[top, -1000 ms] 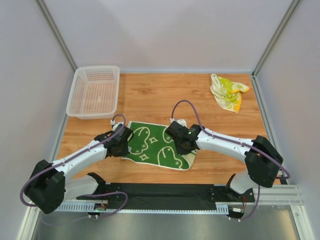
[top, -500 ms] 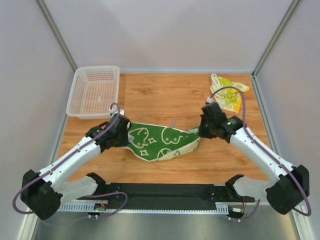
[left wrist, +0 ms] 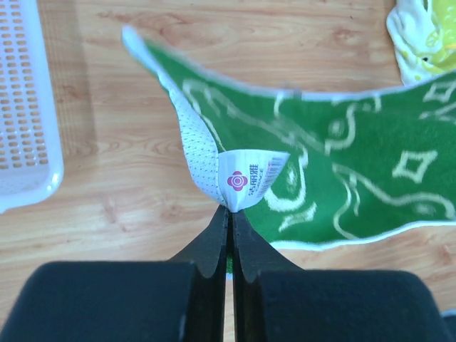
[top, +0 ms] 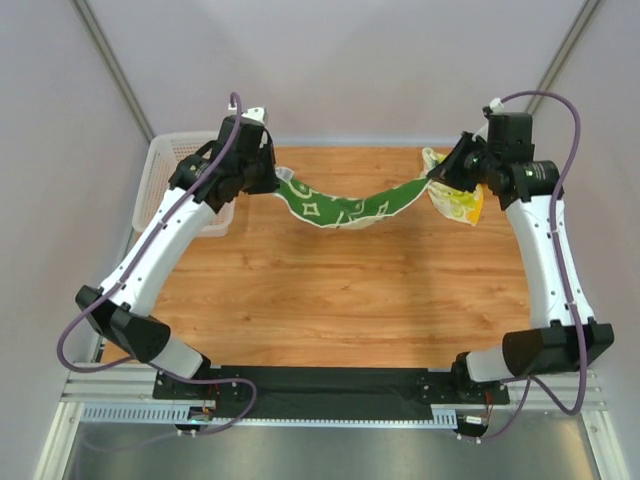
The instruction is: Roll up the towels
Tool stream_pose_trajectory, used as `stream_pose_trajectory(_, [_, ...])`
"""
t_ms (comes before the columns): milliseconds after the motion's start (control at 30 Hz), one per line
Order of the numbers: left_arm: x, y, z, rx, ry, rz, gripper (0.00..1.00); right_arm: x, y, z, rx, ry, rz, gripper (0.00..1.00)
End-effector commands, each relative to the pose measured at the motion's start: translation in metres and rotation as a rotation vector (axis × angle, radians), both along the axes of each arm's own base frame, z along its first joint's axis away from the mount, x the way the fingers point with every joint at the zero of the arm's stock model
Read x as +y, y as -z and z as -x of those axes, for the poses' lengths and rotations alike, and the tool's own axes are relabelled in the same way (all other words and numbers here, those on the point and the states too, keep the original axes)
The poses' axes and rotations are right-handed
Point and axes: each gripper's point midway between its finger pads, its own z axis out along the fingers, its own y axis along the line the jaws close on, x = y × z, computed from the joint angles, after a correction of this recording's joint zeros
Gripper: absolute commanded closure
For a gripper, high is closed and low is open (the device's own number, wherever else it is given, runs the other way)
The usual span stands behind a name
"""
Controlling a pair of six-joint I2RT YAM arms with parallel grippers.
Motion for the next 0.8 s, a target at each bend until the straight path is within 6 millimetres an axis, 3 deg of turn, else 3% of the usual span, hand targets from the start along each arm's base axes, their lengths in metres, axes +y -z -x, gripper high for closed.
stream_pose_trajectory(0, [0.017, 0.002, 0.036, 0.032, 0.027, -0.02, 1.0, 0.002, 0.03, 0.044, 0.101, -0.024, -0.036, 1.0])
stream_pose_trajectory(67, [0.013, 0.02, 0.044, 0.049, 0.028, 0.026, 1.0, -0.001, 0.054, 0.055, 0.105, -0.002, -0.033, 1.0])
stream_pose_trajectory(100, [0.02, 0.053, 0.059, 0.108, 0.023, 0.014, 1.0, -0.005, 0.096, 0.068, 0.198, 0.021, -0.032, 1.0])
stream_pose_trajectory(133, [0.021, 0.07, 0.067, 0.137, 0.017, 0.02, 1.0, -0.007, 0.117, 0.076, 0.235, 0.035, -0.035, 1.0])
stream_pose_trajectory(167, [0.021, 0.076, 0.073, 0.123, 0.021, 0.053, 1.0, -0.006, 0.125, 0.078, 0.22, 0.038, -0.052, 1.0])
stream_pose_trajectory(200, [0.027, 0.121, 0.089, 0.219, -0.006, 0.036, 1.0, -0.008, 0.165, 0.093, 0.313, 0.06, -0.071, 1.0])
stream_pose_trajectory(267, [0.029, 0.149, 0.1, 0.241, -0.021, 0.066, 1.0, -0.003, 0.187, 0.097, 0.337, 0.056, -0.12, 1.0])
stream_pose_trajectory(300, [0.038, 0.188, 0.119, 0.328, -0.058, 0.046, 1.0, -0.003, 0.204, 0.102, 0.383, 0.066, -0.142, 1.0])
stream_pose_trajectory(333, [0.042, 0.204, 0.127, 0.359, -0.075, 0.042, 1.0, -0.001, 0.228, 0.116, 0.45, 0.072, -0.161, 1.0])
stream_pose_trajectory(367, [0.049, 0.231, 0.14, 0.41, -0.088, 0.025, 1.0, 0.002, 0.236, 0.116, 0.452, 0.067, -0.19, 1.0])
stream_pose_trajectory(400, [0.051, 0.243, 0.147, 0.439, -0.111, 0.029, 1.0, 0.004, 0.254, 0.124, 0.505, 0.066, -0.201, 1.0])
stream_pose_trajectory(467, [0.058, 0.271, 0.162, 0.506, -0.129, 0.003, 1.0, 0.006, 0.265, 0.127, 0.522, 0.047, -0.207, 1.0])
stream_pose_trajectory(567, [0.06, 0.291, 0.173, 0.568, -0.134, -0.016, 1.0, 0.008, 0.282, 0.137, 0.578, 0.029, -0.21, 1.0])
stream_pose_trajectory(767, [0.066, 0.306, 0.185, 0.61, -0.15, -0.03, 1.0, -0.003, 0.288, 0.154, 0.582, 0.057, -0.188, 1.0])
